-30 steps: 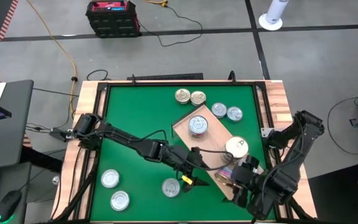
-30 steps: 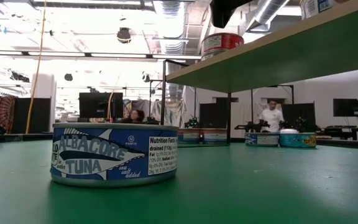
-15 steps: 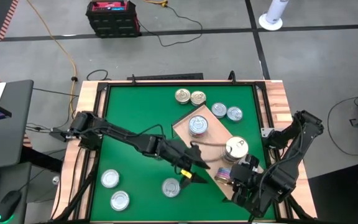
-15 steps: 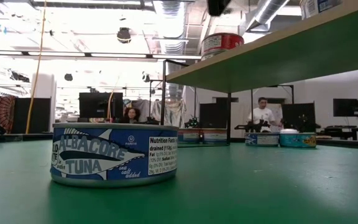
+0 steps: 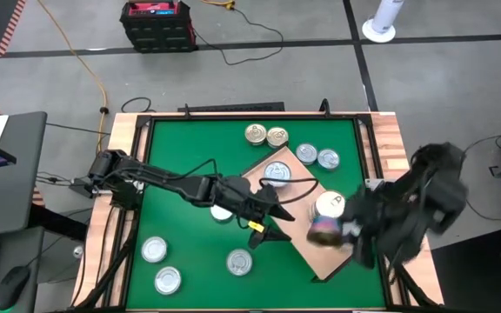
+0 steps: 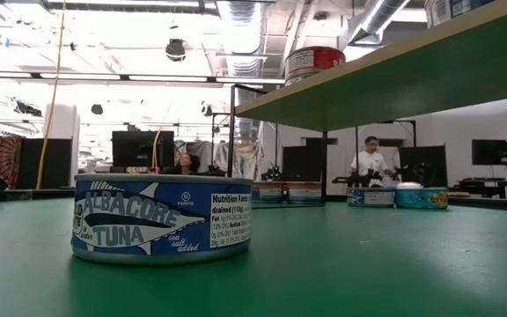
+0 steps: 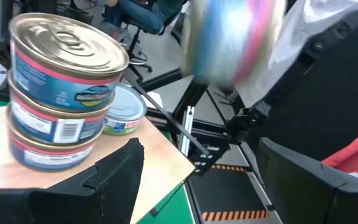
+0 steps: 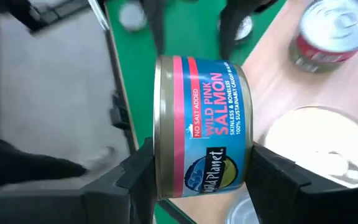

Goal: Stack canned seafood by type on shelf
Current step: Stack the blue and pink tuna can on top of the other blue and pink tuna cans on the shelf

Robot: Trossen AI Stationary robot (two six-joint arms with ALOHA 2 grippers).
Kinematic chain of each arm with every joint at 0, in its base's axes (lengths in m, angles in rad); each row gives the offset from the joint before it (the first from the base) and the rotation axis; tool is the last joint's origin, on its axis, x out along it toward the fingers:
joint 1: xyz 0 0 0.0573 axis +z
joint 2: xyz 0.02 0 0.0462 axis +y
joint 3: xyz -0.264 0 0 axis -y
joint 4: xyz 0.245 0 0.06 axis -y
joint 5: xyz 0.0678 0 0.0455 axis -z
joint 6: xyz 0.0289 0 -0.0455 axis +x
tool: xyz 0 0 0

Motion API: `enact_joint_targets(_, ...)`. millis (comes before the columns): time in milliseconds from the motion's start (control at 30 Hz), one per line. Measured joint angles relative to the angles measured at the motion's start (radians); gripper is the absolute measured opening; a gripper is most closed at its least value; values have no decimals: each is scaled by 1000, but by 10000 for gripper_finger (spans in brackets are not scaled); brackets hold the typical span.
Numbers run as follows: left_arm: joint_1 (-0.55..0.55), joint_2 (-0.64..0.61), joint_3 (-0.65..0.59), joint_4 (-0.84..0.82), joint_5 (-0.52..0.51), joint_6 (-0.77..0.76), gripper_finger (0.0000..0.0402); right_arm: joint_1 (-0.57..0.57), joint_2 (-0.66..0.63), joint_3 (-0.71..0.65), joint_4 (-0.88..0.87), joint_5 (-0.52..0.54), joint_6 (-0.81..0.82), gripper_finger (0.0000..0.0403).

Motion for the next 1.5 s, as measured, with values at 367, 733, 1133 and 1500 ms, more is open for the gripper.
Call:
enact_joint_targets(367,0,0,0,22,-37,-23,297,-93,-299,-153,5,-47,48,225)
enact_joint_targets(733,9,0,0,101,-101,-16,297,-209,-527,-475,293,-212,27,225)
enact_joint_targets(1133,-8,0,0,116,-234,43,297,-340,-658,-763,520,-445,35,225)
enact_joint_targets(1500,-33,1,0,126,-328,145,297,-507,-684,-794,521,-583,18,226)
